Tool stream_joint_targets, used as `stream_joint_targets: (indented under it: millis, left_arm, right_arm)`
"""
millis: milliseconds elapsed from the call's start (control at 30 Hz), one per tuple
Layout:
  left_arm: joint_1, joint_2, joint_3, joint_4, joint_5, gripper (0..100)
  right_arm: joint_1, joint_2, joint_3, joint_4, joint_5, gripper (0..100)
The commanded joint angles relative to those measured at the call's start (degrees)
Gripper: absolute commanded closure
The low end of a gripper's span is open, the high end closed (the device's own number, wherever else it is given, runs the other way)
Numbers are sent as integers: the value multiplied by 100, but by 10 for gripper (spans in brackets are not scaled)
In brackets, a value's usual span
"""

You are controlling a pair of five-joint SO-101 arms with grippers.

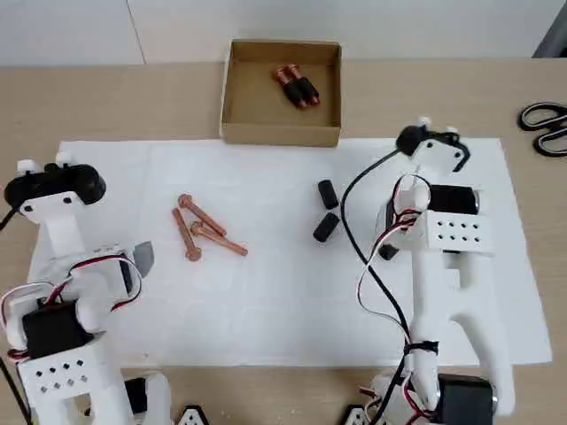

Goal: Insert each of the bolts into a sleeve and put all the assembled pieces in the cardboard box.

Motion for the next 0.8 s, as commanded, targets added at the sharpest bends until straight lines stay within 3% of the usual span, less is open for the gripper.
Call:
stream_joint_targets:
  millis: [0,167,433,767]
  left_arm:
    - [0,-88,-40,-18,-44,742]
    - [0,-88,-22,-18,-44,742]
    - [-9,-88,-22,-18,-53,742]
    - [-9,-88,-13,-26,-53,742]
  right_arm:
    - [-84,-13,-26,-321,-985,812]
    - [-198,233,-18,-637,-1697,812]
    - [-207,1437,-62,-1095,-1714,812]
    - [-189,1657,-35,-1490,-1714,812]
